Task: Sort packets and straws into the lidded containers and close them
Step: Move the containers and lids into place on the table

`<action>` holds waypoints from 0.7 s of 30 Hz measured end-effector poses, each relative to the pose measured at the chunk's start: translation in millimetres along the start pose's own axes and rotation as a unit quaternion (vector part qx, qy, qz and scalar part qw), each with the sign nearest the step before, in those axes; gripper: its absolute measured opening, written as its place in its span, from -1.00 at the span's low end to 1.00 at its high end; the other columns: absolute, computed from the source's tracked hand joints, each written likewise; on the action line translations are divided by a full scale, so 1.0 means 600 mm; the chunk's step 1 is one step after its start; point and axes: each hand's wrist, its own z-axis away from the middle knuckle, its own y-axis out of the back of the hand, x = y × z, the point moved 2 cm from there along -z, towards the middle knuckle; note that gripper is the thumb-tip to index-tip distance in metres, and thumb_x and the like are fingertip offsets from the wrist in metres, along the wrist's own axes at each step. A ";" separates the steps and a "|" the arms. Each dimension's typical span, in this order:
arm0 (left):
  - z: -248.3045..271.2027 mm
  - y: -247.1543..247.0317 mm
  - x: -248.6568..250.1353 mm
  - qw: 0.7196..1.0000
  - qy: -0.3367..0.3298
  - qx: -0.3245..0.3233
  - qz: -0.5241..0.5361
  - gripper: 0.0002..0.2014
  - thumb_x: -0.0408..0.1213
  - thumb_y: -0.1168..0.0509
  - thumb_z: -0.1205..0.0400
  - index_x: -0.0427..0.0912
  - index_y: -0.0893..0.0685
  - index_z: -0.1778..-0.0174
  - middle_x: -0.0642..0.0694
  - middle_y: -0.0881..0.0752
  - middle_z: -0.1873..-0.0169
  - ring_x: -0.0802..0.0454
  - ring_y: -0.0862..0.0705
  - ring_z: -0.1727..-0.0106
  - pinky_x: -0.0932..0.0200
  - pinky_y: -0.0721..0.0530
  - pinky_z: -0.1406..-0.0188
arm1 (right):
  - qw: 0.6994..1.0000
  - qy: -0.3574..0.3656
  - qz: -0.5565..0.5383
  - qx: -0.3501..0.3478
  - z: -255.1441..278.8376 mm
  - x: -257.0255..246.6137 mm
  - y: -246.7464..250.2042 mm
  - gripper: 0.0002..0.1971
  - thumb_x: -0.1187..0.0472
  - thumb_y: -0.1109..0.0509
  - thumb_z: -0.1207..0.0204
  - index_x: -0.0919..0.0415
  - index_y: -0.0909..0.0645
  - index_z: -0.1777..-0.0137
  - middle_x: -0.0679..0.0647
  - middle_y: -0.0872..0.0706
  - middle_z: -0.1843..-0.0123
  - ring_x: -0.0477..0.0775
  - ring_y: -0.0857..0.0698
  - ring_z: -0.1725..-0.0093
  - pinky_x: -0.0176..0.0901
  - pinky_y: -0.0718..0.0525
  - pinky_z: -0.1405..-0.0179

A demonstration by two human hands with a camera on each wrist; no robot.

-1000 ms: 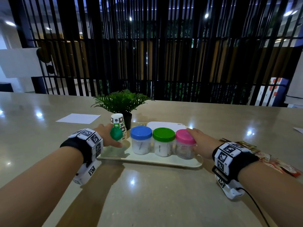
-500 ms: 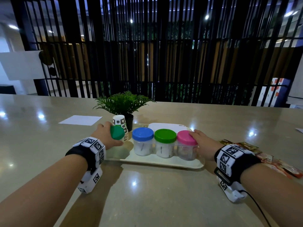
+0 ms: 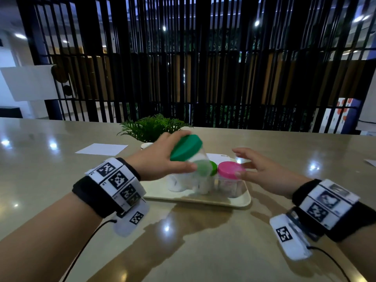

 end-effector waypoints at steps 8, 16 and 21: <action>0.029 -0.085 0.128 0.972 -0.195 -0.130 -0.022 -0.07 0.25 -0.41 -0.38 0.43 0.00 -0.58 0.10 -0.29 -0.31 0.05 -0.47 -0.33 0.04 -0.56 -0.37 | 0.937 0.077 -0.239 -0.243 0.099 -0.035 -0.013 -0.01 -0.16 -0.64 -0.19 0.13 -0.26 -0.57 0.02 -0.58 -0.43 0.02 -0.55 -0.44 -0.07 -0.55 -0.37; 0.035 -0.124 0.165 0.949 -0.275 -0.128 -0.089 0.03 0.21 -0.56 -0.32 0.32 -0.02 -0.57 0.01 -0.34 -0.25 0.04 -0.45 -0.23 0.05 -0.56 -0.27 | 0.925 0.050 -0.247 -0.283 0.145 -0.019 -0.013 -0.36 0.17 -0.63 -0.25 0.17 -0.50 -0.34 -0.10 -0.74 -0.19 -0.12 -0.67 -0.23 -0.28 -0.61 -0.20; 0.033 -0.133 0.178 0.941 -0.267 -0.126 -0.165 0.03 0.32 -0.56 -0.24 0.27 -0.09 -0.51 -0.01 -0.41 -0.23 0.04 -0.47 -0.19 0.00 -0.57 -0.25 | 0.953 0.053 -0.195 -0.227 0.144 -0.009 -0.023 -0.24 0.02 -0.67 -0.20 0.11 -0.50 -0.41 0.18 -0.62 -0.36 0.28 -0.55 -0.39 0.39 -0.42 -0.44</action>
